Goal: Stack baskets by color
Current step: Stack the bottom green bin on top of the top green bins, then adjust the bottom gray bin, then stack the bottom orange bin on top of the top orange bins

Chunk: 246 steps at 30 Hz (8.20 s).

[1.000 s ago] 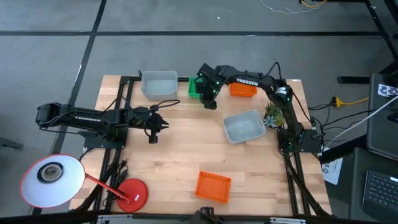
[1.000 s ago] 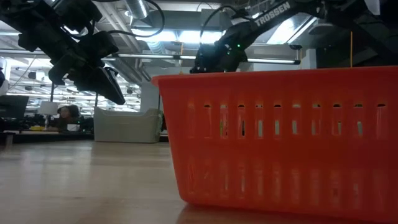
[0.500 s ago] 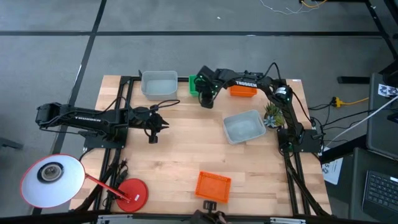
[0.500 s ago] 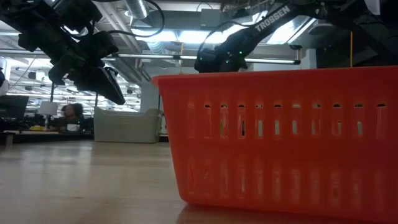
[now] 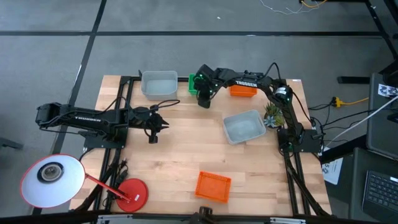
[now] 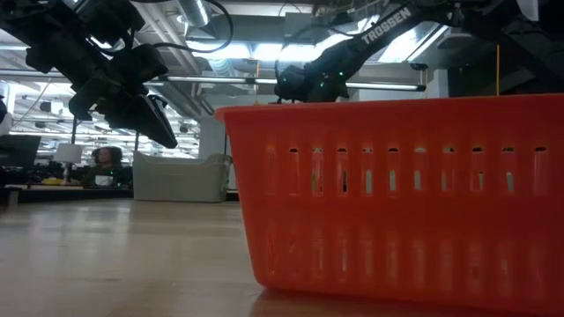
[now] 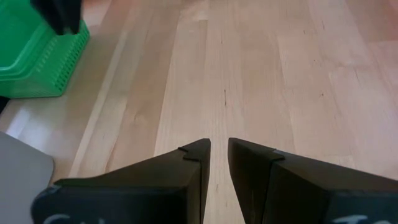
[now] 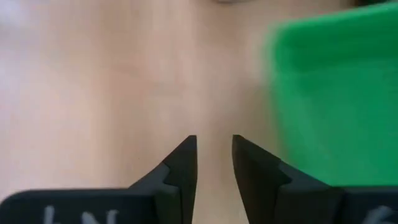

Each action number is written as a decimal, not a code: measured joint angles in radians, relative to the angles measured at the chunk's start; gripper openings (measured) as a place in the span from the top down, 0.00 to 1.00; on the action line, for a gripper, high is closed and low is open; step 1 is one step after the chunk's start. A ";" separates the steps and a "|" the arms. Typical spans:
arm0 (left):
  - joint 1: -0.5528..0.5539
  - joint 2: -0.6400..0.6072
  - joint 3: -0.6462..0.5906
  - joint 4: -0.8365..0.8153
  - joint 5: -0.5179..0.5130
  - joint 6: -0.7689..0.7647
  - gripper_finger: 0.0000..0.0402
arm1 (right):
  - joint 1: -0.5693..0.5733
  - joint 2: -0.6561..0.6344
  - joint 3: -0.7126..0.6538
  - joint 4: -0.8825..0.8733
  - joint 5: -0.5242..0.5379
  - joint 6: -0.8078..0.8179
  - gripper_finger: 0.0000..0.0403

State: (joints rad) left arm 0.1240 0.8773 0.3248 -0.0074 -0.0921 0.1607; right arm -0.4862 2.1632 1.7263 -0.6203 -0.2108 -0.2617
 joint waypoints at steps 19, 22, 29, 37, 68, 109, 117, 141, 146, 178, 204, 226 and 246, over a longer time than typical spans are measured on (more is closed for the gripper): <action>0.000 0.000 0.000 -0.001 0.000 0.000 0.88 | 0.341 -0.007 0.064 -0.688 -0.500 -0.005 0.75; 0.000 0.000 0.000 -0.001 0.000 0.000 0.88 | 0.401 -0.007 0.064 -0.779 -0.429 -0.006 0.75; 0.000 0.000 0.000 -0.001 0.000 -0.007 0.88 | 0.455 -0.048 0.028 -0.953 -0.310 0.014 0.75; 0.000 0.000 0.000 -0.003 0.000 -0.020 0.88 | 0.459 -0.308 -0.170 -0.878 -0.162 0.113 0.75; 0.000 0.000 0.000 0.003 -0.022 -0.037 0.88 | 0.467 -0.424 -0.271 -0.288 0.236 0.544 0.75; 0.000 0.000 0.000 0.032 -0.080 -0.010 0.88 | 0.977 -0.173 -0.328 0.016 0.209 0.984 0.75; 0.000 0.000 0.000 0.032 -0.080 -0.011 0.88 | 0.941 -0.173 -0.328 -0.241 0.346 0.988 0.75; 0.000 0.000 0.000 0.031 -0.079 -0.011 0.88 | 0.689 -0.198 -0.443 -0.384 0.512 0.919 0.75; 0.000 0.000 0.000 0.031 -0.079 -0.011 0.88 | 0.630 -0.294 -0.405 -0.480 0.542 0.904 0.75; 0.000 0.000 0.000 0.032 -0.079 0.000 0.88 | 0.688 -0.747 -0.311 -0.311 0.374 0.537 0.75; 0.000 0.000 0.000 0.033 -0.079 0.002 0.88 | 0.515 -0.739 -0.817 -0.013 0.423 0.640 0.75; 0.000 0.000 0.000 0.034 -0.079 0.007 0.88 | 0.509 -0.731 -0.818 0.046 0.394 0.523 0.75; 0.000 0.000 0.000 0.033 -0.079 0.007 0.88 | 0.508 -0.593 -0.818 0.024 0.428 0.519 0.75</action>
State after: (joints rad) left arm 0.1238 0.8768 0.3248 0.0257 -0.1711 0.1674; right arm 0.0216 1.5706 0.9081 -0.5967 0.2169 0.2573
